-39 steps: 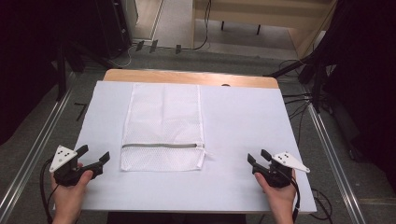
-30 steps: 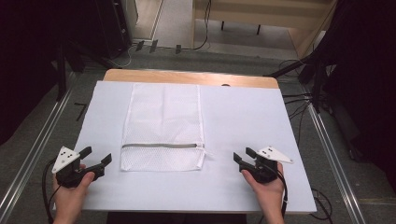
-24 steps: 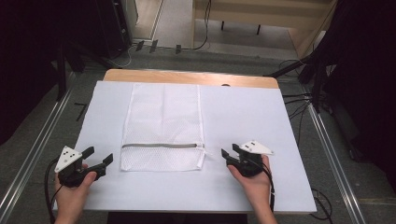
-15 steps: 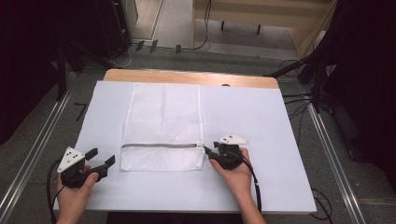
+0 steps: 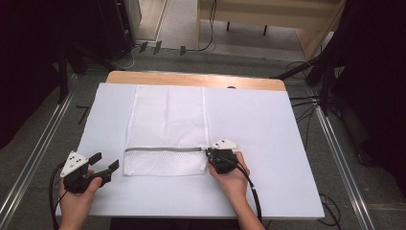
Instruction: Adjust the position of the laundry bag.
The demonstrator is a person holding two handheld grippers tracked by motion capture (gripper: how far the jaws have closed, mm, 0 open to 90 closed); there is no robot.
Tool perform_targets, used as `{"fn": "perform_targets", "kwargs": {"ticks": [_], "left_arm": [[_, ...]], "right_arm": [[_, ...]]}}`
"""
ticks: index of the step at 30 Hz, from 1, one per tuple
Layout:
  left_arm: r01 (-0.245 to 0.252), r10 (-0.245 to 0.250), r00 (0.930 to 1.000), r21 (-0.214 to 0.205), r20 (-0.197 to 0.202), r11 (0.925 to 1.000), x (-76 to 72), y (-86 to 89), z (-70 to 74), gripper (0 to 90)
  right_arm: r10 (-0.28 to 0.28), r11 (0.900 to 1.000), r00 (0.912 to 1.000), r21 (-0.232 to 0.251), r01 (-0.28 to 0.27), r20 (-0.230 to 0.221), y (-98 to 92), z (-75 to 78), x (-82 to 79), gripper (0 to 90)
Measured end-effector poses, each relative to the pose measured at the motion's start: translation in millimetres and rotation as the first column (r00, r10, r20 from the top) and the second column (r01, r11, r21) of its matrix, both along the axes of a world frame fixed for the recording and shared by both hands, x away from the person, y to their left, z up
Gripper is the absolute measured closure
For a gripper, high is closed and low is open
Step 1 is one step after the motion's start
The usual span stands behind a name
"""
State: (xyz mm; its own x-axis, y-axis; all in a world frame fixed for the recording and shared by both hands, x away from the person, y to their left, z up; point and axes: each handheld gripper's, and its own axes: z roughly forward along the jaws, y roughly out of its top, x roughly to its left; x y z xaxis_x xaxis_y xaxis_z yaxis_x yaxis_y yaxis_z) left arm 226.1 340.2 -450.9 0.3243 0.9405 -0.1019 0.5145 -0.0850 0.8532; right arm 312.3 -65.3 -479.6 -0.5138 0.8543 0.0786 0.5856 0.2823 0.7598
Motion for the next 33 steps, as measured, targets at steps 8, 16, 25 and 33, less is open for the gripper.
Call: {"fn": "perform_targets", "kwargs": {"ticks": [8, 16, 25, 33], "left_arm": [[-0.011, 0.011, 0.9999, -0.017, 0.004, 0.9998, -1.7, 4.5, 0.9, 26.9], [-0.001, 0.001, 1.0, -0.009, 0.001, 1.0, -1.9, 0.5, 0.7, 27.0], [0.006, -0.006, 1.0, -0.014, 0.002, 0.9999, -1.6, -1.4, 1.4, 27.3], [0.014, -0.014, 0.9999, -0.015, 0.0, 0.9998, -1.8, -1.7, 1.5, 27.3]], "right_arm": [[-0.029, 0.9996, 0.9996, -0.004, 0.029, 0.003, -28.4, 3.3, -13.7, 89.8], [-0.075, 0.9967, 0.9971, -0.032, 0.075, 0.009, -75.3, 4.9, -47.2, 89.9], [-0.104, 0.9945, 0.9945, 0.006, 0.104, -0.012, -96.4, -2.7, -88.6, 89.9], [-0.107, 0.9921, 0.9942, 0.065, 0.107, -0.006, -94.7, -4.3, -88.3, 67.8]]}}
